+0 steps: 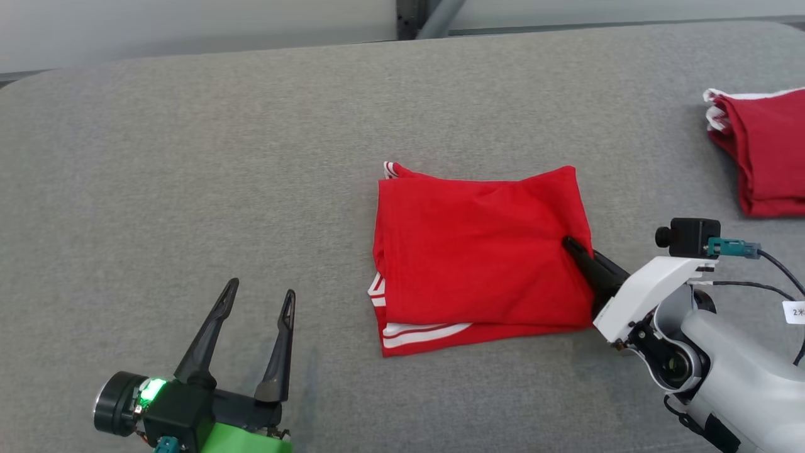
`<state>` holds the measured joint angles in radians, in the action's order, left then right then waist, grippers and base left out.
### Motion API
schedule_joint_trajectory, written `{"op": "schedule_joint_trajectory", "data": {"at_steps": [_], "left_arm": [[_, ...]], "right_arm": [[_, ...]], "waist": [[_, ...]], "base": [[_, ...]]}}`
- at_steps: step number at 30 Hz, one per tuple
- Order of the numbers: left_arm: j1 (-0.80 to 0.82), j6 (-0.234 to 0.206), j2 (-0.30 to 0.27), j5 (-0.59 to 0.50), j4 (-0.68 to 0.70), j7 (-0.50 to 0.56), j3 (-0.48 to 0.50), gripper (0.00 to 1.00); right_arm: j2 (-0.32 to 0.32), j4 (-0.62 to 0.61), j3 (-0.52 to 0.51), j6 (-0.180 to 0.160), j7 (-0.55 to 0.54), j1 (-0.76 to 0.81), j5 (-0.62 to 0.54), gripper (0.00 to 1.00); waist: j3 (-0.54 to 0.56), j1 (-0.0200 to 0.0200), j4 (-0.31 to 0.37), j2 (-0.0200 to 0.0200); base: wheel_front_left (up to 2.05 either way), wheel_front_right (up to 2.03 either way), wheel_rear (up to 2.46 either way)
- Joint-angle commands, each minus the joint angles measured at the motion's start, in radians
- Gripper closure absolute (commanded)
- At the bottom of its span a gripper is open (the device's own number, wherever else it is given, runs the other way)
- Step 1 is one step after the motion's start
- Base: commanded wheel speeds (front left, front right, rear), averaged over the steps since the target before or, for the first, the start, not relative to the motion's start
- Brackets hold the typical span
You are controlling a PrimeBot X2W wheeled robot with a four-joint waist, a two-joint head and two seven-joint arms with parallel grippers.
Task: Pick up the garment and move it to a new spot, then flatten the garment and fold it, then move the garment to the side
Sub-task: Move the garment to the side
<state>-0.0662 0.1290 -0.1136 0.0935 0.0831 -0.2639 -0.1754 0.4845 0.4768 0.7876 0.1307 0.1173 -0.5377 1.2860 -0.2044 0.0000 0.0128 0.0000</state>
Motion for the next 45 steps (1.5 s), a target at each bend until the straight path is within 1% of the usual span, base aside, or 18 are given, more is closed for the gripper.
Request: {"op": "schedule_joint_trajectory", "data": {"at_steps": [1,10,14,17,20,24,30,35,36,39,42,45], "left_arm": [[0.02,0.003,-0.013,0.005,0.006,0.0,-0.002,0.0],[0.033,0.004,-0.073,0.002,0.045,0.0,-0.012,0.0],[0.039,0.003,-0.098,0.002,0.058,0.0,-0.02,0.0],[0.049,0.003,-0.121,-0.001,0.069,0.0,-0.032,0.0],[0.06,0.003,-0.139,0.0,0.084,0.0,-0.038,0.0],[0.082,0.003,-0.169,0.003,0.119,0.0,-0.045,0.0],[0.108,0.003,-0.216,0.009,0.152,0.001,-0.047,0.0],[0.123,0.003,-0.24,0.013,0.165,0.0,-0.046,0.0],[0.123,0.003,-0.24,0.013,0.165,0.0,-0.046,0.0],[0.135,0.003,-0.242,0.017,0.172,0.0,-0.036,0.0],[0.144,0.003,-0.233,0.035,0.18,0.0,-0.024,0.0],[0.161,0.003,-0.242,0.044,0.192,0.0,-0.025,0.0]], "right_arm": [[0.001,-0.004,0.007,0.0,0.015,-0.013,-0.006,1.0],[-0.015,-0.025,0.06,0.0,0.083,-0.044,0.005,1.0],[-0.017,-0.027,0.074,0.0,0.104,-0.056,0.015,1.0],[-0.014,-0.027,0.084,0.0,0.112,-0.078,0.02,1.0],[-0.007,-0.02,0.091,0.0,0.119,-0.113,0.015,1.0],[0.021,-0.008,0.106,0.0,0.106,-0.203,-0.002,1.0],[0.072,0.013,0.093,0.0,0.081,-0.341,-0.018,1.0],[0.148,0.025,0.059,0.0,0.057,-0.439,-0.021,1.0],[0.148,0.025,0.059,0.0,0.057,-0.439,-0.021,1.0],[0.204,0.033,0.03,0.0,0.036,-0.481,-0.025,1.0],[0.263,0.045,-0.003,0.0,0.013,-0.514,-0.035,1.0],[0.319,0.058,-0.036,0.0,-0.015,-0.536,-0.047,1.0]], "waist": [[-0.039,0.0,0.097,0.0],[-0.091,0.0,0.257,0.0],[-0.112,0.0,0.305,0.0],[-0.132,0.0,0.326,0.0],[-0.154,0.0,0.336,0.0],[-0.199,0.0,0.342,0.0],[-0.271,0.0,0.335,0.0],[-0.318,0.0,0.317,0.0],[-0.318,0.0,0.317,0.0],[-0.342,0.0,0.303,0.0],[-0.362,0.0,0.291,0.0],[-0.377,0.0,0.278,0.0]], "base": [[0.0,0.0,0.0],[0.0,0.0,0.0],[0.0,0.0,0.0],[0.0,0.0,0.0],[0.0,0.0,0.0],[0.0,0.0,0.0],[0.0,0.0,0.0],[0.0,0.0,0.0],[0.0,0.0,0.0],[0.0,0.0,0.0],[0.0,0.0,0.0],[0.0,0.0,0.0]]}}
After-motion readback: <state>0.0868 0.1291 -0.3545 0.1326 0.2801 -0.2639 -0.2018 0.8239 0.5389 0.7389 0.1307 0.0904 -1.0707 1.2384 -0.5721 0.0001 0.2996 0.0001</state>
